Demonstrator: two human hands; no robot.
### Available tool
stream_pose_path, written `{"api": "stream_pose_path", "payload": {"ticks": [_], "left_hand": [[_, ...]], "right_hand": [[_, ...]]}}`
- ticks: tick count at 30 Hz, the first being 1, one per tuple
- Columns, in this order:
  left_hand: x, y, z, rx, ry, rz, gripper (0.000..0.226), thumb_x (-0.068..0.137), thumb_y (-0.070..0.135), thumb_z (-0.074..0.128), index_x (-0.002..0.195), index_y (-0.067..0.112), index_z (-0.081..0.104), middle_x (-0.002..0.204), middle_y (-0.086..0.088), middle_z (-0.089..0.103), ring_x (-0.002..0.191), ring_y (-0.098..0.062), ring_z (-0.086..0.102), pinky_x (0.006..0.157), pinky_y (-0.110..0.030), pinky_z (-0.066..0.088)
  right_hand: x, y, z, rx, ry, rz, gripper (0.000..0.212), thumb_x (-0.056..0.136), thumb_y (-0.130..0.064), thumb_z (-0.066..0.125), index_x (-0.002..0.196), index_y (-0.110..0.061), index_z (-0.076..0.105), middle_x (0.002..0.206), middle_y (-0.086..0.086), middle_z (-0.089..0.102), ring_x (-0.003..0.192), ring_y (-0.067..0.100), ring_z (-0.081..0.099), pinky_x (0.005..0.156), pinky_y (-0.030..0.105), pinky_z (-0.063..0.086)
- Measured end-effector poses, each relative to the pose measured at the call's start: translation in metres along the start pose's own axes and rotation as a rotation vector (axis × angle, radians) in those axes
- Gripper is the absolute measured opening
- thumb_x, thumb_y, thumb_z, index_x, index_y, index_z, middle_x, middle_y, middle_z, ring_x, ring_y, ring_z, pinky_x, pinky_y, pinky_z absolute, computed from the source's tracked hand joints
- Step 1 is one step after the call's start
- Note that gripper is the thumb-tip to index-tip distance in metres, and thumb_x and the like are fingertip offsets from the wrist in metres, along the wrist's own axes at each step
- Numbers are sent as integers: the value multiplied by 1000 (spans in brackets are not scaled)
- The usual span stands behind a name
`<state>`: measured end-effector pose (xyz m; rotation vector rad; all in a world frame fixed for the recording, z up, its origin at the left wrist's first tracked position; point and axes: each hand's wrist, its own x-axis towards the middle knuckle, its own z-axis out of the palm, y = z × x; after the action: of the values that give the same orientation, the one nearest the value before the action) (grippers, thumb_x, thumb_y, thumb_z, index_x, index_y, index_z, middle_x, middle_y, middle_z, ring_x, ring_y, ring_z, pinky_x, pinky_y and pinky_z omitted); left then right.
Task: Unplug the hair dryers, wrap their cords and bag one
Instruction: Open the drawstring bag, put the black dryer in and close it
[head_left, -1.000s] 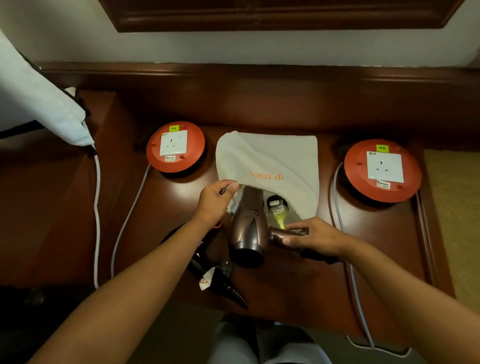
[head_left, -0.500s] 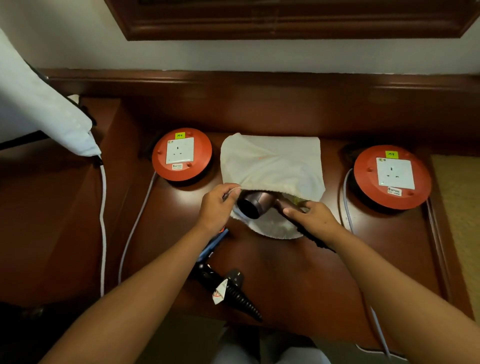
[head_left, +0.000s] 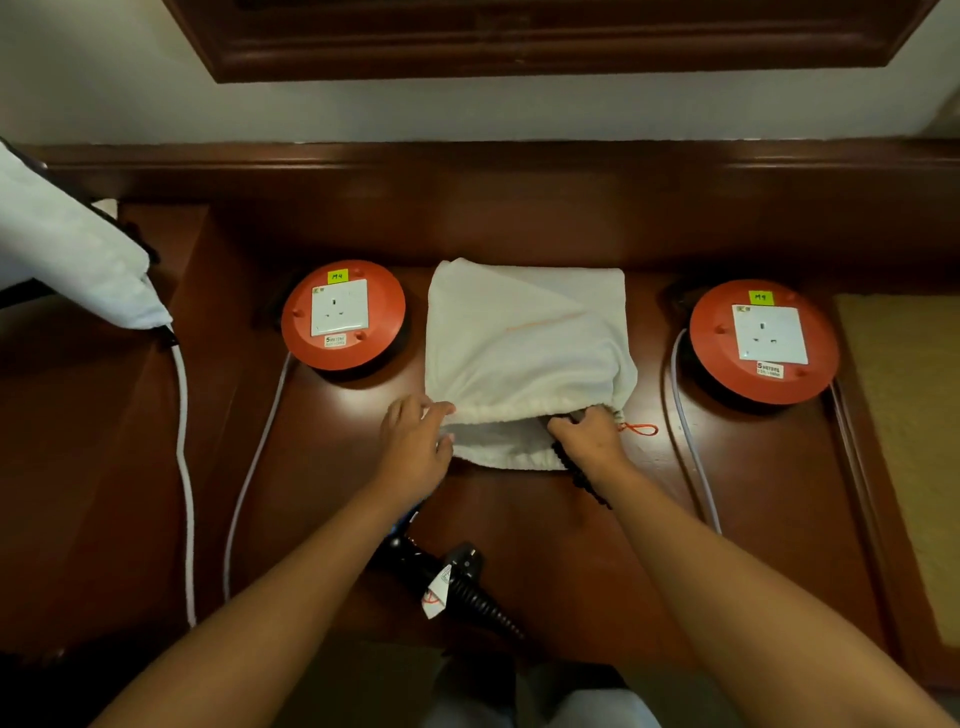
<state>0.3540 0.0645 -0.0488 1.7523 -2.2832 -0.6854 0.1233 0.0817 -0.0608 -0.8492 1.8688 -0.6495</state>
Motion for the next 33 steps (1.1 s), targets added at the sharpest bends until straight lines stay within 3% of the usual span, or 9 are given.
{"api": "stream_pose_path", "payload": {"ticks": [2, 4, 7, 11, 18, 21, 26, 29, 33], "left_hand": [[-10, 16, 4, 69, 87, 172, 31, 84, 10, 58, 115, 10, 63, 116, -13, 54, 112, -30, 48, 95, -41, 43], [-22, 39, 13, 51, -35, 310, 32, 89, 14, 52, 120, 11, 60, 121, -12, 53, 113, -29, 50, 93, -40, 45], [-28, 62, 43, 207, -325, 273, 46, 97, 20, 43, 142, 11, 39, 146, -12, 35, 134, -29, 32, 109, -38, 27], [-20, 69, 71, 370, -461, 130, 68, 93, 17, 44, 153, 9, 13, 161, -8, 4, 148, -27, 1, 119, -42, 5], [-28, 68, 83, 345, -593, 124, 59, 89, 17, 50, 144, 8, 33, 145, -8, 28, 127, -28, 35, 106, -38, 33], [-22, 73, 67, 205, -465, 150, 41, 93, 18, 45, 133, 11, 50, 130, -8, 45, 117, -29, 47, 96, -40, 41], [-5, 56, 33, 227, 209, 9, 57, 78, 21, 65, 133, 18, 49, 135, -15, 43, 124, -34, 41, 99, -47, 38], [14, 26, 16, 269, 15, -270, 73, 83, 24, 64, 147, 21, 28, 147, -18, 30, 134, -37, 27, 104, -49, 28], [21, 11, 11, 53, -108, -293, 32, 92, 9, 46, 122, 11, 54, 111, -14, 61, 100, -31, 54, 77, -33, 34]], "right_hand": [[1, 2, -1, -28, -45, -4, 14, 81, -11, 60, 72, -9, 50, 65, 2, 51, 71, 23, 54, 56, 27, 37], [0, 4, -2, -47, -107, 18, 13, 80, -8, 62, 77, -10, 50, 69, 3, 50, 73, 25, 54, 58, 30, 40], [-2, 11, -5, -32, -199, 60, 26, 74, -6, 67, 94, -7, 51, 83, 10, 57, 82, 29, 61, 71, 43, 53], [-9, 22, -9, -49, -150, -50, 32, 71, -12, 75, 98, -10, 57, 90, 8, 65, 85, 25, 64, 73, 37, 54], [-10, 33, 1, -103, 111, -312, 30, 85, -19, 67, 114, -10, 61, 110, 6, 65, 103, 21, 58, 85, 30, 47], [-13, 34, 5, -170, 141, -319, 28, 89, -17, 61, 116, -10, 61, 115, 8, 64, 110, 26, 56, 87, 32, 44], [-20, 47, 8, -311, 114, -278, 42, 89, -17, 61, 127, -8, 49, 127, 13, 54, 123, 30, 45, 101, 40, 40], [-27, 55, 10, -564, 89, -224, 51, 87, -17, 60, 133, -9, 40, 130, 15, 51, 123, 33, 46, 100, 42, 41], [-34, 57, 13, -603, 123, -206, 48, 88, -14, 58, 131, -7, 37, 119, 18, 57, 108, 33, 54, 77, 38, 47]]}}
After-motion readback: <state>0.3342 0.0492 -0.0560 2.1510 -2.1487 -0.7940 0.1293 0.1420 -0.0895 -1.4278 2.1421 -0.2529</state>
